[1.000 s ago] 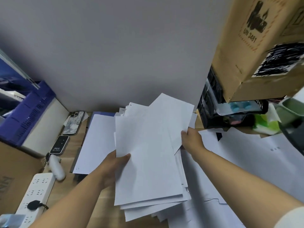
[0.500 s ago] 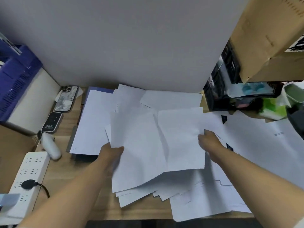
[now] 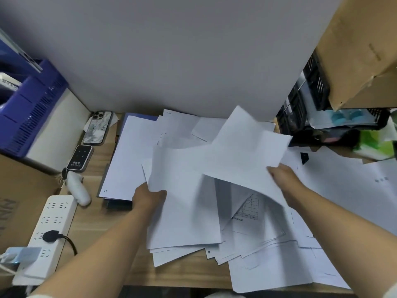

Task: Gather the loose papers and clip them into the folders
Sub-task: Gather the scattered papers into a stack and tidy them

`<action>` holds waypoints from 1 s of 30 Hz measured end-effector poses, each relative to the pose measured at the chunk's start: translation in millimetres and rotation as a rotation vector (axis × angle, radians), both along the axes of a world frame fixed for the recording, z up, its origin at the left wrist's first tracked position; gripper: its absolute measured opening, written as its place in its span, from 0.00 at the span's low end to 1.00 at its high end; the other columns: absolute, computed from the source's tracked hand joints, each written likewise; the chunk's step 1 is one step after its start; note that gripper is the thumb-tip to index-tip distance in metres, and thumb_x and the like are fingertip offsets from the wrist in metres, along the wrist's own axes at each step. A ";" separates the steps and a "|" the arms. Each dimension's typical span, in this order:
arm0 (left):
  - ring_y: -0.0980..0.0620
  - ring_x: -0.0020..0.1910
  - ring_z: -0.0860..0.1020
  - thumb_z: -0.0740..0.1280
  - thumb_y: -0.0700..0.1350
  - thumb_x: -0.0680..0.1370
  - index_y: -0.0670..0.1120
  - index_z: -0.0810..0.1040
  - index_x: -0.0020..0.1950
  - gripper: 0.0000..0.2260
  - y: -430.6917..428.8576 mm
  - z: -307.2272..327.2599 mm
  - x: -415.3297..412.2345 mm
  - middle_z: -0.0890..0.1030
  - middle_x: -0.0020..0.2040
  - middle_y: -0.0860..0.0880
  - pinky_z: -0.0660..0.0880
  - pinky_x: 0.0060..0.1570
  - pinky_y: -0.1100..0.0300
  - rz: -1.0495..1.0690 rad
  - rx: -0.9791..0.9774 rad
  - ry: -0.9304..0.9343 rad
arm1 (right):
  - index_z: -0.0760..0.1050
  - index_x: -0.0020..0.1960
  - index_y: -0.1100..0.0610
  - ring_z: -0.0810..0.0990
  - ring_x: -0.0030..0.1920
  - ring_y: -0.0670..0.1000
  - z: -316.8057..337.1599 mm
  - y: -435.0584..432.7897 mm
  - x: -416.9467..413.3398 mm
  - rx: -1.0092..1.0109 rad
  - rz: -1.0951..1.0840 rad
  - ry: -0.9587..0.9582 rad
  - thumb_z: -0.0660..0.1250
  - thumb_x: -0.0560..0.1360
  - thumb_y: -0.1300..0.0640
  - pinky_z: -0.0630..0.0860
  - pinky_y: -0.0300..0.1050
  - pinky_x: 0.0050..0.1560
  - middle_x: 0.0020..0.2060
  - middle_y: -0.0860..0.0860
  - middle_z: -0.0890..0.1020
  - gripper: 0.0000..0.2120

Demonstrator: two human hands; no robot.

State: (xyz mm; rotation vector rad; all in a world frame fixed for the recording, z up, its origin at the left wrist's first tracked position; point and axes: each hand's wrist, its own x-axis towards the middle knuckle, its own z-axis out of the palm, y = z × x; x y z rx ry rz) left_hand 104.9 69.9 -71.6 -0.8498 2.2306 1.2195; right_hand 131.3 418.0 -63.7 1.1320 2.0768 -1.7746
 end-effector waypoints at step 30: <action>0.50 0.54 0.85 0.60 0.27 0.79 0.46 0.83 0.58 0.19 41.8 71.8 -20.4 0.88 0.54 0.49 0.80 0.50 0.59 -0.387 0.427 0.208 | 0.75 0.64 0.51 0.83 0.59 0.51 43.9 -48.2 -29.2 -0.289 0.064 0.285 0.68 0.67 0.62 0.78 0.48 0.57 0.57 0.49 0.84 0.25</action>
